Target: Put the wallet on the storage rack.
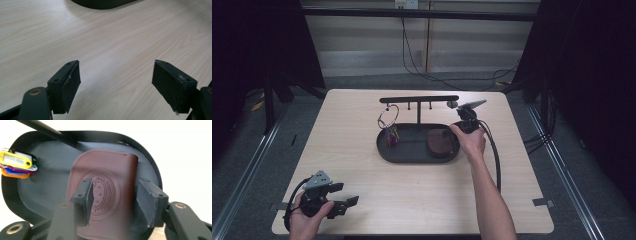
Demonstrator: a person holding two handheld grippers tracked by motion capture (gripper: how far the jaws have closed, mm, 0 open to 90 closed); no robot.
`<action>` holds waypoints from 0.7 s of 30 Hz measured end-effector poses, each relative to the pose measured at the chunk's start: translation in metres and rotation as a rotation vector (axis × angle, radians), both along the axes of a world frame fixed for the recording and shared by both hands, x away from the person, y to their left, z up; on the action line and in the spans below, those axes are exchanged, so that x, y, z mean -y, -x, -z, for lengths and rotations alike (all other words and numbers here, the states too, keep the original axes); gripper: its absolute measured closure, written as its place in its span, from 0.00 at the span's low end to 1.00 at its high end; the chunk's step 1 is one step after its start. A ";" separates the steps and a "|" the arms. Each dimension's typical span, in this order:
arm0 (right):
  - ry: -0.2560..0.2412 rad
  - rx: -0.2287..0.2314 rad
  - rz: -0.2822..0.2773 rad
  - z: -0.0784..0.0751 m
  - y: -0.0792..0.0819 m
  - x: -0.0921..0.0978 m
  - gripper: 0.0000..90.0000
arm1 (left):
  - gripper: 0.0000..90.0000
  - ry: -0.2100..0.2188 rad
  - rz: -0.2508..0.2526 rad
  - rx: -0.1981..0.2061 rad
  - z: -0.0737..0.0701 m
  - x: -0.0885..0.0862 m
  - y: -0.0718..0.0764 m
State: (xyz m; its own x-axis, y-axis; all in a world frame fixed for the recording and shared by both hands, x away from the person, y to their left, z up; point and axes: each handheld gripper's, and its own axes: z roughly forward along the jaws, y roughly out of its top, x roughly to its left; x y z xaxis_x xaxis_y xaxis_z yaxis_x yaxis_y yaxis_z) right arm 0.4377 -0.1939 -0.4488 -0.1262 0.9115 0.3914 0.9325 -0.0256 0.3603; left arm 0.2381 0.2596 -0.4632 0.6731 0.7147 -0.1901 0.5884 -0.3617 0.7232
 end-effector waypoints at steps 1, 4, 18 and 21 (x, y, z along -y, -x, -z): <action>0.005 0.004 -0.003 0.000 0.001 0.001 0.50 | 0.25 0.007 0.003 -0.005 0.000 0.000 0.000; 0.003 0.033 -0.022 -0.004 0.006 0.002 0.45 | 0.25 0.015 -0.004 -0.003 0.000 0.000 0.000; 0.001 0.113 -0.054 -0.021 0.033 0.013 0.26 | 0.24 0.035 -0.028 0.003 0.000 0.004 -0.002; 0.008 0.152 -0.068 -0.021 0.041 0.014 0.26 | 0.25 0.040 -0.040 0.003 0.000 0.004 -0.002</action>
State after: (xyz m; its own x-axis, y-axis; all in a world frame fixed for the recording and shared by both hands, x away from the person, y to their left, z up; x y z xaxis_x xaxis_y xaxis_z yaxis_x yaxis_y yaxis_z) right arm 0.3964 -0.2084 -0.4276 -0.2448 0.9019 0.3560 0.8665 0.0388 0.4976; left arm 0.2401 0.2554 -0.4636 0.6444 0.7332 -0.2172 0.5998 -0.3083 0.7384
